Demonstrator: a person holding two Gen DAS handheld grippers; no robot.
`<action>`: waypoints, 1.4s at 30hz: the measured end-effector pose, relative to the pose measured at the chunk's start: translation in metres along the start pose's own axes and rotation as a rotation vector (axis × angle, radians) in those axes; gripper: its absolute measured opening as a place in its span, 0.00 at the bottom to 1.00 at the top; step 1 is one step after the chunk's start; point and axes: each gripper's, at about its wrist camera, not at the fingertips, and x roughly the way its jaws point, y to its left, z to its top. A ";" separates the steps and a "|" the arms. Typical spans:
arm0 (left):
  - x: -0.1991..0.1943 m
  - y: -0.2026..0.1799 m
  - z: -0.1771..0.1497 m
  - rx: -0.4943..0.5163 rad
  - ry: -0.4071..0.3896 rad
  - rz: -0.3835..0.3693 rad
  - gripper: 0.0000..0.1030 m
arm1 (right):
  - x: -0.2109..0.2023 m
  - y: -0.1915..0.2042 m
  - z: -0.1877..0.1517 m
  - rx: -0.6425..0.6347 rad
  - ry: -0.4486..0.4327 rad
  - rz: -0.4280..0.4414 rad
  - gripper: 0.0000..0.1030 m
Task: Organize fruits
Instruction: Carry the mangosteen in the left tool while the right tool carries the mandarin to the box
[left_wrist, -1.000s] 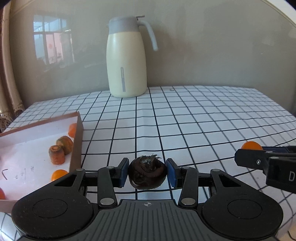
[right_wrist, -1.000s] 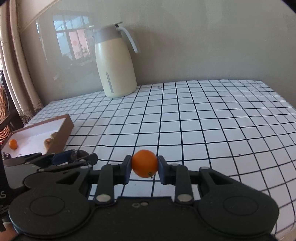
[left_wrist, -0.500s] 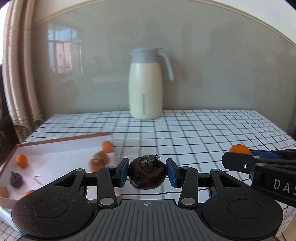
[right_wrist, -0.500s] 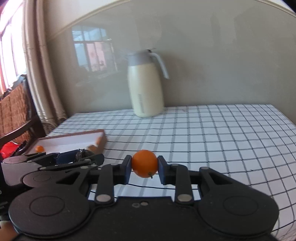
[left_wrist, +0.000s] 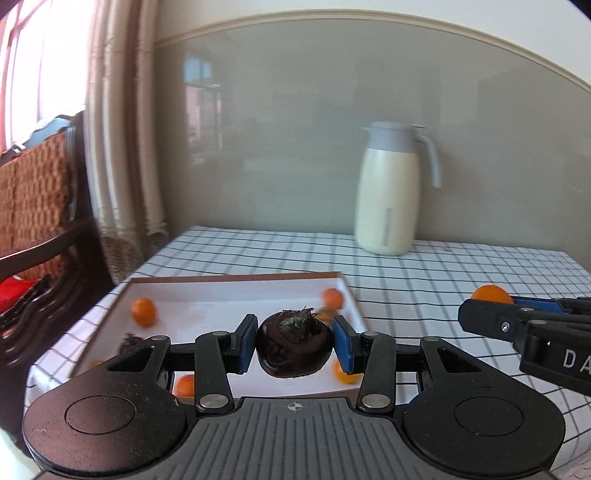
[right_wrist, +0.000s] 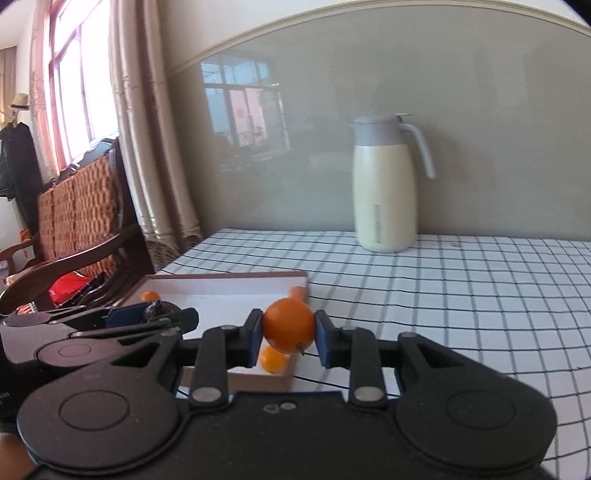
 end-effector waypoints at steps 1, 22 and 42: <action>-0.001 0.007 -0.001 -0.006 -0.001 0.009 0.42 | 0.002 0.005 0.001 -0.005 -0.002 0.007 0.20; 0.019 0.090 -0.006 -0.081 -0.003 0.124 0.43 | 0.051 0.071 0.002 -0.058 0.010 0.084 0.20; 0.067 0.126 -0.014 -0.086 0.047 0.189 0.42 | 0.108 0.055 -0.008 -0.016 0.066 -0.035 0.20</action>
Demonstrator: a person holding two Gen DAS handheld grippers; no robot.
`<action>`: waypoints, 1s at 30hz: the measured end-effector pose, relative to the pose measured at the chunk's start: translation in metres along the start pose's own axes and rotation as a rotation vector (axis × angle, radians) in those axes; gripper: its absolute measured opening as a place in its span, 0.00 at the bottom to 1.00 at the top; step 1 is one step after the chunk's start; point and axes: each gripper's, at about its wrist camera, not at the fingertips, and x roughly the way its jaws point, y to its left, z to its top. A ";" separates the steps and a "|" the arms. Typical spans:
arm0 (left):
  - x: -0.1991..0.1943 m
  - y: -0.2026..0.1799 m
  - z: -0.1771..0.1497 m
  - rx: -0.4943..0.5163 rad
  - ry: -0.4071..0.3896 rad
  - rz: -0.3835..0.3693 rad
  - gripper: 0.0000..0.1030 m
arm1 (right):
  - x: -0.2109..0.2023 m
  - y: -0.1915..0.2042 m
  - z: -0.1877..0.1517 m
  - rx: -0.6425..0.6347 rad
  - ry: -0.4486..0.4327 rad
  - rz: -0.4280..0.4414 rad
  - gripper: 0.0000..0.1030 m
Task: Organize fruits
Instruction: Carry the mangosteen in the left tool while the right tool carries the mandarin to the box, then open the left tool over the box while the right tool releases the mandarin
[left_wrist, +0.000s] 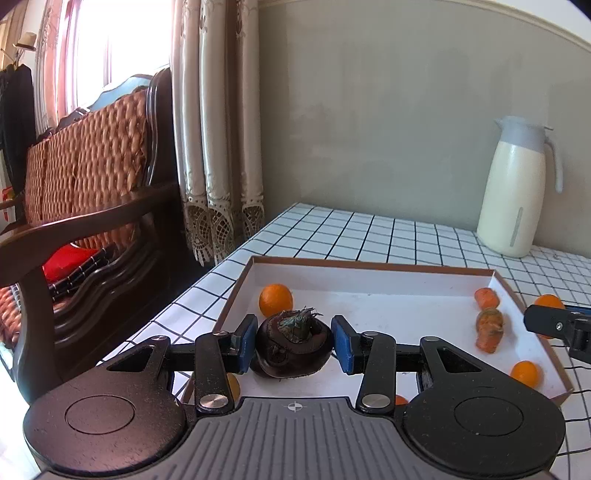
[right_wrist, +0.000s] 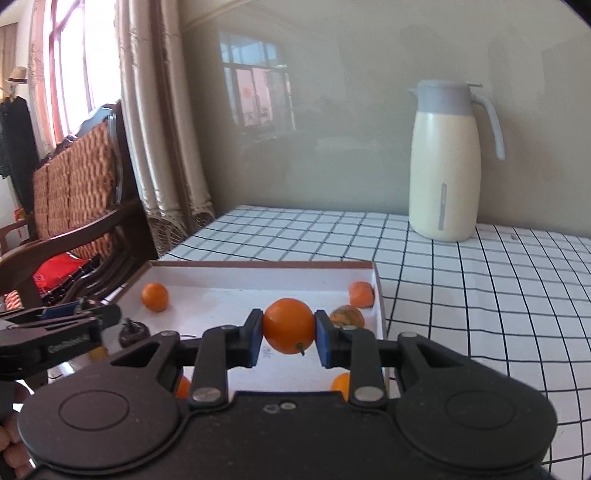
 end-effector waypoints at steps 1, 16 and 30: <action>0.002 0.000 -0.001 0.003 0.001 0.003 0.42 | 0.002 -0.001 -0.001 0.001 0.004 -0.006 0.20; 0.023 -0.003 -0.005 0.012 0.029 0.002 0.42 | 0.023 -0.003 -0.001 0.009 0.027 -0.028 0.20; 0.028 -0.015 0.007 0.076 -0.052 0.102 1.00 | 0.003 -0.004 0.006 0.023 -0.156 -0.163 0.94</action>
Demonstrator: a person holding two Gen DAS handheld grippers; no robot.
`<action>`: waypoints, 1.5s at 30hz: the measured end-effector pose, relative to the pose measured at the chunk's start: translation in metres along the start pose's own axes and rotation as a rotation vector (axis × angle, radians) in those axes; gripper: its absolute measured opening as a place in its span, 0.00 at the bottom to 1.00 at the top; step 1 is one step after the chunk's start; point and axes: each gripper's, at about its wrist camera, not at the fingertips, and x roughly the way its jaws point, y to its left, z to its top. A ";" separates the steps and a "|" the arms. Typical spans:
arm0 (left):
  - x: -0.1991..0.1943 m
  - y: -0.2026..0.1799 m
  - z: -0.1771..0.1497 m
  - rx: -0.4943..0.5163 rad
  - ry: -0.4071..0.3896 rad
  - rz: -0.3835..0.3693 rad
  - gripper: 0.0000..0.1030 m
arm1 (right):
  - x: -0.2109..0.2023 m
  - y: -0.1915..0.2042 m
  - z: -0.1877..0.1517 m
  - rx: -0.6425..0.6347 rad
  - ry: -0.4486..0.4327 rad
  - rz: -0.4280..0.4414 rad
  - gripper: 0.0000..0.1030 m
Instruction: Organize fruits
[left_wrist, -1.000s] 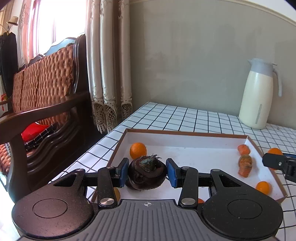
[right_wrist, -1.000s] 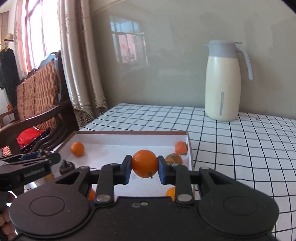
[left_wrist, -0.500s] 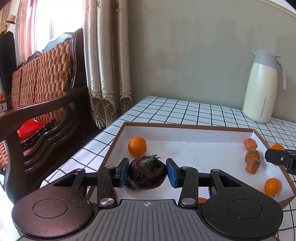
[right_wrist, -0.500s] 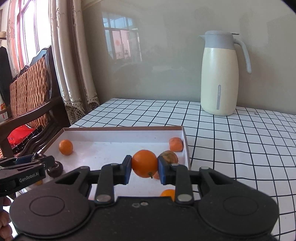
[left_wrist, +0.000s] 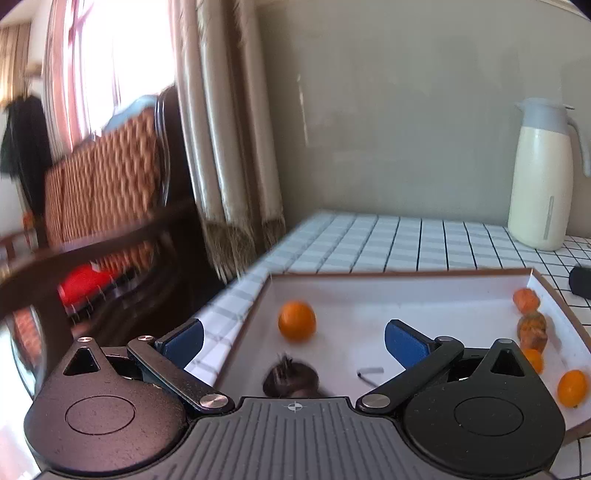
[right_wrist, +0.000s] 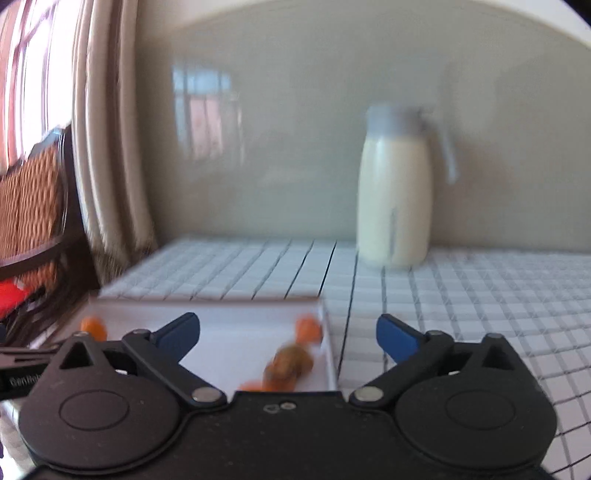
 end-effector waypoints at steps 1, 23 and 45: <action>0.001 0.000 0.003 -0.001 -0.009 -0.014 1.00 | -0.002 -0.001 0.003 0.007 -0.008 0.010 0.94; -0.044 -0.004 0.022 -0.007 -0.026 -0.064 1.00 | -0.036 -0.006 0.017 -0.015 0.033 0.067 0.94; -0.222 -0.011 0.012 -0.037 -0.046 -0.155 1.00 | -0.198 -0.054 0.015 0.030 0.013 0.135 0.94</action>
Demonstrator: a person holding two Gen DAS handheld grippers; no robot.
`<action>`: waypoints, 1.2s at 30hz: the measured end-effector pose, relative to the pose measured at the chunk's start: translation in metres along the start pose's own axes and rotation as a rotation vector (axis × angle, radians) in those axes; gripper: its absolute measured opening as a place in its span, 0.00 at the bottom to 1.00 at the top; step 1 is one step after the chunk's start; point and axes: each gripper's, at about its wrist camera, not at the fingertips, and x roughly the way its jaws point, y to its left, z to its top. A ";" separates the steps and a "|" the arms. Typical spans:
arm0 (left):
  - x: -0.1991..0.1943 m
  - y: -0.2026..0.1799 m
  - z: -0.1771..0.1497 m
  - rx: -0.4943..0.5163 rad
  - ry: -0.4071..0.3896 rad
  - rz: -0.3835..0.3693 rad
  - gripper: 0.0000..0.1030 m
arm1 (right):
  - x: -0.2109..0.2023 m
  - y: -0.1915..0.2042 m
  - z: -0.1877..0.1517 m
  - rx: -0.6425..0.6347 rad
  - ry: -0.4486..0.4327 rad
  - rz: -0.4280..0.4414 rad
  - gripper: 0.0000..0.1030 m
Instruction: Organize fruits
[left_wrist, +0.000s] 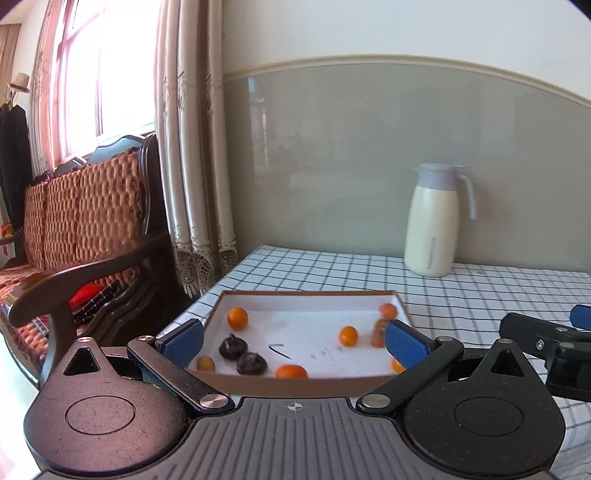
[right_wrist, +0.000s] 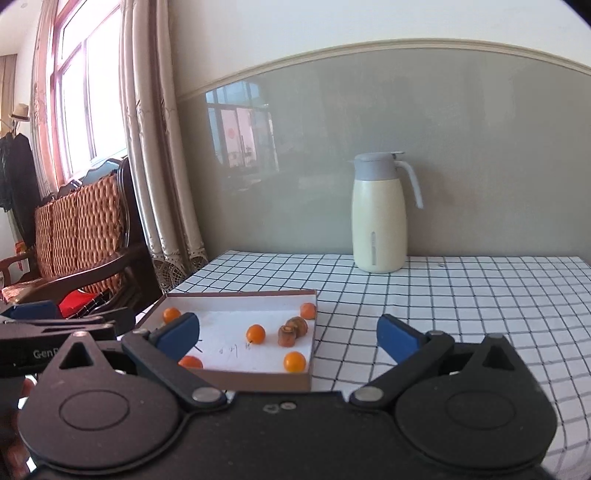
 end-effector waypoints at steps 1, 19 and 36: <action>-0.006 -0.002 -0.002 -0.006 0.002 -0.004 1.00 | -0.008 -0.001 -0.002 0.007 -0.004 -0.004 0.94; -0.045 -0.011 -0.025 -0.010 0.001 -0.028 1.00 | -0.044 -0.004 -0.021 0.018 -0.038 -0.036 0.94; -0.038 -0.002 -0.028 -0.012 -0.002 0.000 1.00 | -0.042 0.001 -0.024 -0.003 -0.027 -0.032 0.94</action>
